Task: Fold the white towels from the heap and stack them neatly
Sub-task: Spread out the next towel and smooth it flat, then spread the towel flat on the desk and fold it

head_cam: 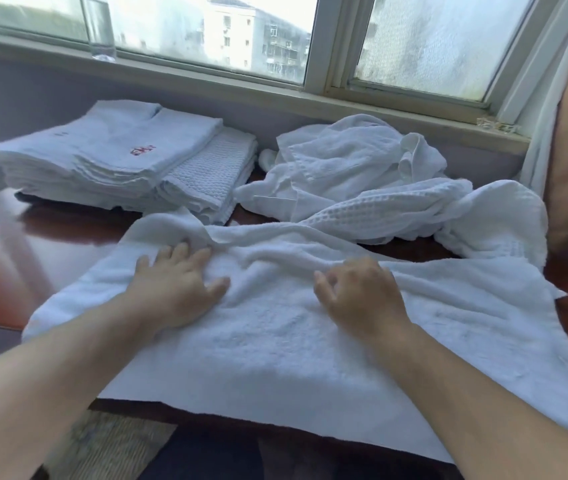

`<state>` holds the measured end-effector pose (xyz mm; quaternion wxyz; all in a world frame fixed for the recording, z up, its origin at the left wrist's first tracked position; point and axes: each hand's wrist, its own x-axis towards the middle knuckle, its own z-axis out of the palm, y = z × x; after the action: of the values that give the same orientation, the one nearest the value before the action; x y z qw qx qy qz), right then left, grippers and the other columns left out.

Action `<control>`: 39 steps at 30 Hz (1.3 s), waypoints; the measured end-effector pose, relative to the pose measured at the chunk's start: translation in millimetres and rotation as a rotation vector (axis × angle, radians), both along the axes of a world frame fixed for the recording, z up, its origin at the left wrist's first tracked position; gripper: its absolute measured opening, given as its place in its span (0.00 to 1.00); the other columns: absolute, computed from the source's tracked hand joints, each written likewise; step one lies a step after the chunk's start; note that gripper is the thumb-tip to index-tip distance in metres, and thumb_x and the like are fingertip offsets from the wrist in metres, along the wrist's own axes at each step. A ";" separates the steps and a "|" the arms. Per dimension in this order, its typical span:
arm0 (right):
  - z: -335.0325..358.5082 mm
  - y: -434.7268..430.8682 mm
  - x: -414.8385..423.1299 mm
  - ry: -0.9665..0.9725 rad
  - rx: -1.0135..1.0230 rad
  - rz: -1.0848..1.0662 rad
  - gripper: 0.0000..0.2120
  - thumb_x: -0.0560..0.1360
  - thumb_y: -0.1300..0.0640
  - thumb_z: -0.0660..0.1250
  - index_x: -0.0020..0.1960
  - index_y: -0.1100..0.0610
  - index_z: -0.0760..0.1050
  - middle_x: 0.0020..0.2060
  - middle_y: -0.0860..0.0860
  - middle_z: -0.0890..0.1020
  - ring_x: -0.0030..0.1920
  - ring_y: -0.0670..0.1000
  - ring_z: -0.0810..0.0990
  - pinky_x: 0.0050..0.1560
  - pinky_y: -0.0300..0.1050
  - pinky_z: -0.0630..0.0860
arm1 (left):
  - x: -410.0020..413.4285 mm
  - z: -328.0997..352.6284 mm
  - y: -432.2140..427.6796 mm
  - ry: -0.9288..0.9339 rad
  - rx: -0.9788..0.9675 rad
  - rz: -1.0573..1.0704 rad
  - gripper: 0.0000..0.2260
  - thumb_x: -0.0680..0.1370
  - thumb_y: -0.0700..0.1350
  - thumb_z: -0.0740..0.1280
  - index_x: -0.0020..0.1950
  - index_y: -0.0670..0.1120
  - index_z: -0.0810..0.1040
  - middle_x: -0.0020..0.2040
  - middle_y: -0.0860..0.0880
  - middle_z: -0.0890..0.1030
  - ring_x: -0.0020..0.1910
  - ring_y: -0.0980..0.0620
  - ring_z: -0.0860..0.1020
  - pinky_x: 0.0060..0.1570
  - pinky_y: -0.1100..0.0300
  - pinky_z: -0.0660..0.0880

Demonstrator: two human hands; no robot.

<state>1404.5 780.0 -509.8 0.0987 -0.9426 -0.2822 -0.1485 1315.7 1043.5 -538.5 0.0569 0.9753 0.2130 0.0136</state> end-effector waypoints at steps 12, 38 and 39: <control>-9.9 32.0 33.0 0.264 -0.099 -0.071 0.29 0.78 0.33 0.46 0.75 0.41 0.64 0.72 0.51 0.69 0.70 0.57 0.67 0.68 0.57 0.63 | 14.4 0.0 39.7 0.064 -0.076 0.162 0.34 0.77 0.71 0.48 0.80 0.62 0.46 0.83 0.50 0.45 0.81 0.44 0.44 0.74 0.34 0.45; 10.9 -34.6 71.1 0.249 0.093 -0.077 0.16 0.80 0.45 0.60 0.57 0.51 0.82 0.57 0.47 0.81 0.59 0.52 0.77 0.54 0.46 0.74 | 54.1 29.7 -26.8 -0.439 -0.150 0.032 0.20 0.82 0.55 0.55 0.69 0.49 0.74 0.69 0.46 0.74 0.69 0.45 0.68 0.66 0.49 0.63; 8.5 -53.4 68.7 0.207 0.120 -0.145 0.14 0.79 0.47 0.60 0.49 0.52 0.82 0.50 0.48 0.82 0.51 0.53 0.79 0.45 0.45 0.75 | 59.3 30.5 -50.3 -0.520 -0.229 -0.120 0.17 0.82 0.53 0.57 0.68 0.51 0.75 0.68 0.48 0.75 0.69 0.47 0.67 0.67 0.52 0.63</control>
<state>1473.2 726.6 -501.4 0.1727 -0.9633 -0.1920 -0.0737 1375.1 993.2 -508.1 0.2199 0.9372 0.1335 0.2356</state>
